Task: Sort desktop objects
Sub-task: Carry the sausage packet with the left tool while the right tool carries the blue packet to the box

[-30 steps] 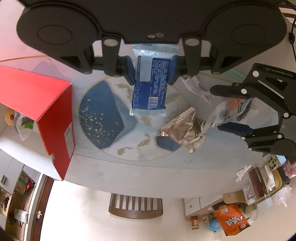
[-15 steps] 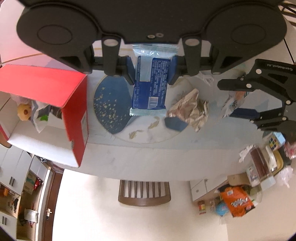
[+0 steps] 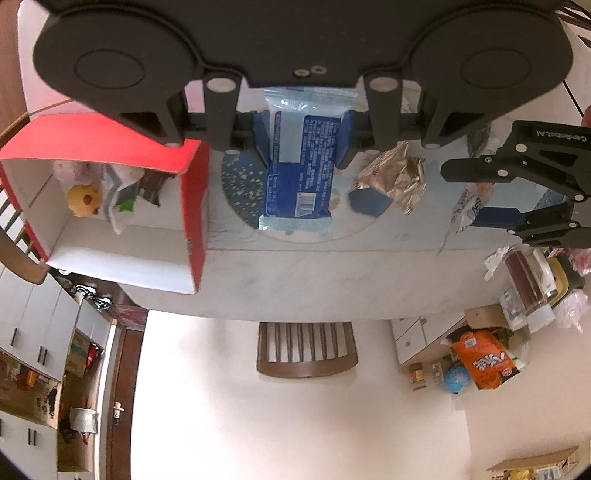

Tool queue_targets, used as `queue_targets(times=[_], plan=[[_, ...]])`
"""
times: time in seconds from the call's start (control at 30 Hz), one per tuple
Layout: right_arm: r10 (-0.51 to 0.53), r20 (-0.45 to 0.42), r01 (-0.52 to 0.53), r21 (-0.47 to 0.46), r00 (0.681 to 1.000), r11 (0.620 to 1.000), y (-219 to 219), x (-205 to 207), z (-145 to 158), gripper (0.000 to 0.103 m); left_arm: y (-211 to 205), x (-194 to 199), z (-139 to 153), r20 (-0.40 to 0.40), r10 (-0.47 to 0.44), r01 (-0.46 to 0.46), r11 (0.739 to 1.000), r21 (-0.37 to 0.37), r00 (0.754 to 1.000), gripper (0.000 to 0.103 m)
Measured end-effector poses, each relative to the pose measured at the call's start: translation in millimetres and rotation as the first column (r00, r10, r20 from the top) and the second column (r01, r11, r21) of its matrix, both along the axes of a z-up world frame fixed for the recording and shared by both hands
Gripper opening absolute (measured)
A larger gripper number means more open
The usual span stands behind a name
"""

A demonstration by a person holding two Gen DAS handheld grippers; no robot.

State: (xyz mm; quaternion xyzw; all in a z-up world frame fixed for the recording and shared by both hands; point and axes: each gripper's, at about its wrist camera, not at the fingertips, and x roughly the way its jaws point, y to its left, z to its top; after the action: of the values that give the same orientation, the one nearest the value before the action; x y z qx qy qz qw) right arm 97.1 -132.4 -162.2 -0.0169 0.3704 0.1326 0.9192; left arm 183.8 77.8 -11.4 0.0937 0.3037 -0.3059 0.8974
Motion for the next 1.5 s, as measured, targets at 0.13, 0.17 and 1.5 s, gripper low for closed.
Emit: queue_targets(times=[0.13,0.17,1.5], plan=[[-0.028,0.011,0.028,0.012,1.000,1.000,-15,-2,6,0.037,-12,-1,8,0.008,-0.012,0.012,1.000,-0.001,1.000,0.060],[-0.033,0.015,0.033,0.015,0.999,0.999,-18,-3,7,0.037,-15,-1,10,0.014,-0.014,0.014,1.000,-0.002,1.000,0.060],[-0.060,0.039,0.059,0.018,0.997,0.998,-198,45,12,0.037,-214,56,23,-0.015,-0.021,0.021,1.000,-0.002,1.000,0.060]])
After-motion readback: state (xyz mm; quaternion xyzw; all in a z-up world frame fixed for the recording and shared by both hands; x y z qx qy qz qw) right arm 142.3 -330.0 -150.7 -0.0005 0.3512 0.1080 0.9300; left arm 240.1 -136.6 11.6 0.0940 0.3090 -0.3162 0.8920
